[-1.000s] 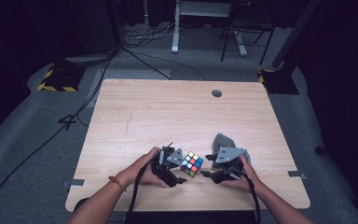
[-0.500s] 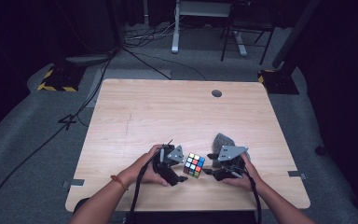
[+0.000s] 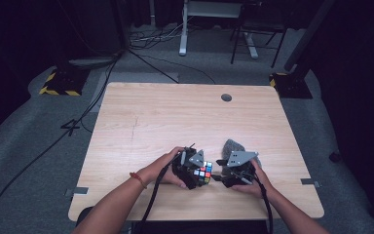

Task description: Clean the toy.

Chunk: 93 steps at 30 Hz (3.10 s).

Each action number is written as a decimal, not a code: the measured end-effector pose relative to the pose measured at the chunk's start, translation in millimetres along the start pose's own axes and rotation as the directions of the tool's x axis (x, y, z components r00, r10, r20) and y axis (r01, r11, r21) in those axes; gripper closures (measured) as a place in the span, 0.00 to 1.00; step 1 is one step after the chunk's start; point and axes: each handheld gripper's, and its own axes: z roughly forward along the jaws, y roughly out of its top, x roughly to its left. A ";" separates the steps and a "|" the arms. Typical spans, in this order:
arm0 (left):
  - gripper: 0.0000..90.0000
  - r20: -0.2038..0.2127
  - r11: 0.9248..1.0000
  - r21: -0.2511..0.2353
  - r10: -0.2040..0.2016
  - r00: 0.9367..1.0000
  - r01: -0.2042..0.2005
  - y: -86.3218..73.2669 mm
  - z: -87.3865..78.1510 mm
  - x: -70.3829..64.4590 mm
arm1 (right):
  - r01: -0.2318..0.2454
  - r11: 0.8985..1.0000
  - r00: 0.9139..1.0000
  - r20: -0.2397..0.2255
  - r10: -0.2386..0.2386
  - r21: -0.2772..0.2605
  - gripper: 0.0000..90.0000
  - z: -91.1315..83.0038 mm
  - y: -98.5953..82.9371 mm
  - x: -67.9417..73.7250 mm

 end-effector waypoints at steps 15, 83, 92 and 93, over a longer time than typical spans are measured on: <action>0.35 -0.010 0.998 -0.057 -0.009 1.000 0.009 -4.9 -10.1 -4.2 | -0.021 0.997 1.000 -0.016 0.020 -0.076 0.46 -5.9 5.6 0.4; 0.37 -0.053 0.982 -0.185 0.023 0.998 -0.032 0.0 -22.0 -14.8 | -0.018 0.999 1.000 0.002 0.018 -0.026 0.47 -12.8 3.5 -4.8; 0.37 -0.062 0.993 -0.111 0.021 0.998 -0.028 -7.8 -11.7 -11.9 | -0.022 0.999 1.000 -0.011 0.022 -0.034 0.47 -15.5 2.7 -5.0; 0.36 -0.054 0.992 -0.122 0.010 0.999 -0.017 -9.1 -11.2 -11.6 | -0.027 0.998 0.999 -0.021 0.026 -0.051 0.47 -16.5 4.1 -4.3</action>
